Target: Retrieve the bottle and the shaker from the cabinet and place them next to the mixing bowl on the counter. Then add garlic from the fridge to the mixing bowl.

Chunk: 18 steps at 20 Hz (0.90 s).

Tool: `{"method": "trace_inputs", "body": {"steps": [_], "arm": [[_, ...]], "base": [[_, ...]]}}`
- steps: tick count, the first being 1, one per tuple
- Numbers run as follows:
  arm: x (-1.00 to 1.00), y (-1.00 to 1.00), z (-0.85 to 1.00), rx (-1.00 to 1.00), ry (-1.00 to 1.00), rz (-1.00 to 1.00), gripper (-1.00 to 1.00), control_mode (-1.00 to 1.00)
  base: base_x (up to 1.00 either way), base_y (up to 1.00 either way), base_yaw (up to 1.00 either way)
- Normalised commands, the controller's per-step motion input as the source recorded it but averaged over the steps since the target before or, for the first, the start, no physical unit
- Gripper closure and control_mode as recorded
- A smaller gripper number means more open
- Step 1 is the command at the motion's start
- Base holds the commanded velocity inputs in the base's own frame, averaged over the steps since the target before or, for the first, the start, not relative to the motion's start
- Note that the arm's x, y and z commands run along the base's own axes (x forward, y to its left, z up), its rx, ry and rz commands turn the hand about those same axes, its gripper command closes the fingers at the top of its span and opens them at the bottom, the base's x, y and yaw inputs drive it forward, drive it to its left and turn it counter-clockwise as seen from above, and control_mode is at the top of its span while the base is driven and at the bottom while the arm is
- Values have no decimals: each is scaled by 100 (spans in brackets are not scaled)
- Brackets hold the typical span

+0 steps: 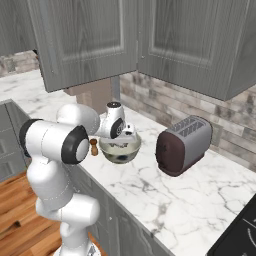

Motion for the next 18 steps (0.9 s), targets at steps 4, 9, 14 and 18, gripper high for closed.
{"method": "trace_inputs", "body": {"steps": [4,9,14,18], "arm": [[48,-16,0,0,0,0,100,-100],[1,-4,0,0,0,0,100,-100],[0,0,0,0,0,0,-100,-100],[0,0,0,0,-1,0,-100,-100]], "base": [[0,0,0],[0,0,0],[0,0,0],[0,0,0]]}}
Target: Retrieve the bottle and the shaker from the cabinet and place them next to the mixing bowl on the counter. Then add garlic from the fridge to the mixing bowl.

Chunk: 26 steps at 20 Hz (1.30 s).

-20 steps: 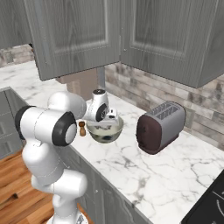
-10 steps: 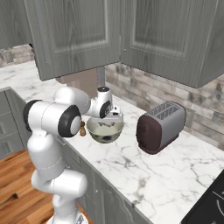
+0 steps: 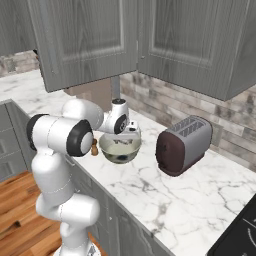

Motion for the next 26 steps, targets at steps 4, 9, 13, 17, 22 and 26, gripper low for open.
{"method": "trace_inputs", "body": {"steps": [4,9,13,17,22,26], "arm": [[-9,0,18,0,-1,-1,-100,-100],[-20,-14,49,2,-3,-6,-100,-100],[-36,-24,67,8,-2,-8,-100,-100],[-80,-23,50,12,-5,-9,-100,-100],[-100,0,70,6,-20,-6,-100,-100],[-100,28,91,0,-26,-2,-100,-100]], "base": [[0,0,0],[0,0,0],[0,0,0],[0,0,0],[0,0,0],[0,0,0]]}}
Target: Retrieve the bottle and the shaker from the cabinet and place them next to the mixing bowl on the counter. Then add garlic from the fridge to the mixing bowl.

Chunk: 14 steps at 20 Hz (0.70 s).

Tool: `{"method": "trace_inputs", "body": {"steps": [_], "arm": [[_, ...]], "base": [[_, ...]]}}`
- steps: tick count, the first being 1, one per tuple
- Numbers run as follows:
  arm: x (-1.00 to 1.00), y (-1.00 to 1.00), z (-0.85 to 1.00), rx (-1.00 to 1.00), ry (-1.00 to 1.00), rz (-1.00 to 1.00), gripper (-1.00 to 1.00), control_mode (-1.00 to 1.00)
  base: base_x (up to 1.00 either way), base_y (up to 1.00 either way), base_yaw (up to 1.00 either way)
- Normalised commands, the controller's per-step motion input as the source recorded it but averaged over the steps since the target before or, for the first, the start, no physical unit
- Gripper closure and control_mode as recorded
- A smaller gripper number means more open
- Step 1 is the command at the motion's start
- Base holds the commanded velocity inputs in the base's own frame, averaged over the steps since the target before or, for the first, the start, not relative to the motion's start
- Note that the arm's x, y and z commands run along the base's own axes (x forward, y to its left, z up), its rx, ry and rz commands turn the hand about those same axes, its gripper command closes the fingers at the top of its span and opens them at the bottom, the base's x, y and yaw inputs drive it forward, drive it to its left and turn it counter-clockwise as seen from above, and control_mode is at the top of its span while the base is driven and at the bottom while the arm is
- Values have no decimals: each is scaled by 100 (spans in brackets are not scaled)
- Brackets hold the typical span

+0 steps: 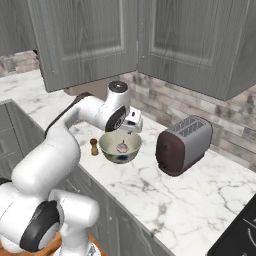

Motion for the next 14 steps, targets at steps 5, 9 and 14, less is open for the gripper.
{"method": "trace_inputs", "body": {"steps": [5,9,14], "arm": [[-100,76,68,-6,-34,0,-100,-100],[-100,88,44,-16,-29,0,-100,-100],[-100,54,42,-13,-19,0,-100,-100]], "base": [[0,0,0],[0,0,0],[0,0,0]]}}
